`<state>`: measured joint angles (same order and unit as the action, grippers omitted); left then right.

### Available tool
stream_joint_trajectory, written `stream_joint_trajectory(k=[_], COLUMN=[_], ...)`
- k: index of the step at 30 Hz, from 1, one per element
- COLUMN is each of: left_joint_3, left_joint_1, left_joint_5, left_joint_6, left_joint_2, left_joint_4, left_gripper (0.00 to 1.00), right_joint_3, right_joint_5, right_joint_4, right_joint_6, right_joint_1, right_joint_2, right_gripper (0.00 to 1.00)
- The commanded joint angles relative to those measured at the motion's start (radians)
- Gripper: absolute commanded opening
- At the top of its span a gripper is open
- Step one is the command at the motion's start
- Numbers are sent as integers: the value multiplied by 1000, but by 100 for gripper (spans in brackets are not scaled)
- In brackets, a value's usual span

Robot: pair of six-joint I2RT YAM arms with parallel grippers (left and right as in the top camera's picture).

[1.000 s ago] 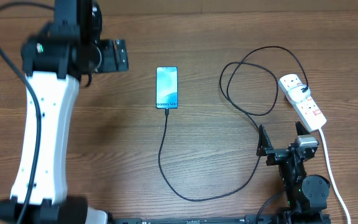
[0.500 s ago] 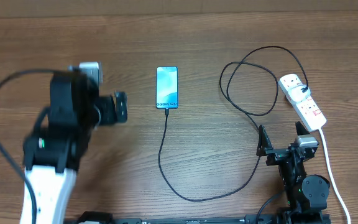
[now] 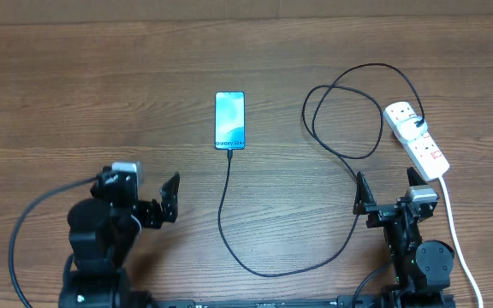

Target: Plug charger to phone and switch on socket

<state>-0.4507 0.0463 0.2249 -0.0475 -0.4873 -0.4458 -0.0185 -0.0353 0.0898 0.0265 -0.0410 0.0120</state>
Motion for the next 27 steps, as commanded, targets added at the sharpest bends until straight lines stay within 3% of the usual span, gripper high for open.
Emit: stream_joint_trajectory(k=[1, 12, 23, 27], left_joint_3=[64, 196, 342, 380], left_joint_1=[21, 23, -10, -10], left_joint_5=[64, 56, -118, -180], left_joint_6=[25, 18, 13, -58], left_joint_2=[33, 68, 364, 459], left_joint_4=[18, 244, 297, 300], left_gripper=[100, 100, 100, 99], right_joint_3=[10, 10, 10, 10], right_joint_5=[11, 12, 11, 11], right_joint_4=[-6, -6, -6, -6], right_joint_6=[5, 5, 5, 5], right_joint_1=[-5, -5, -5, -5], right_joint_2=[-9, -9, -9, -9], right_gripper=[100, 100, 100, 100])
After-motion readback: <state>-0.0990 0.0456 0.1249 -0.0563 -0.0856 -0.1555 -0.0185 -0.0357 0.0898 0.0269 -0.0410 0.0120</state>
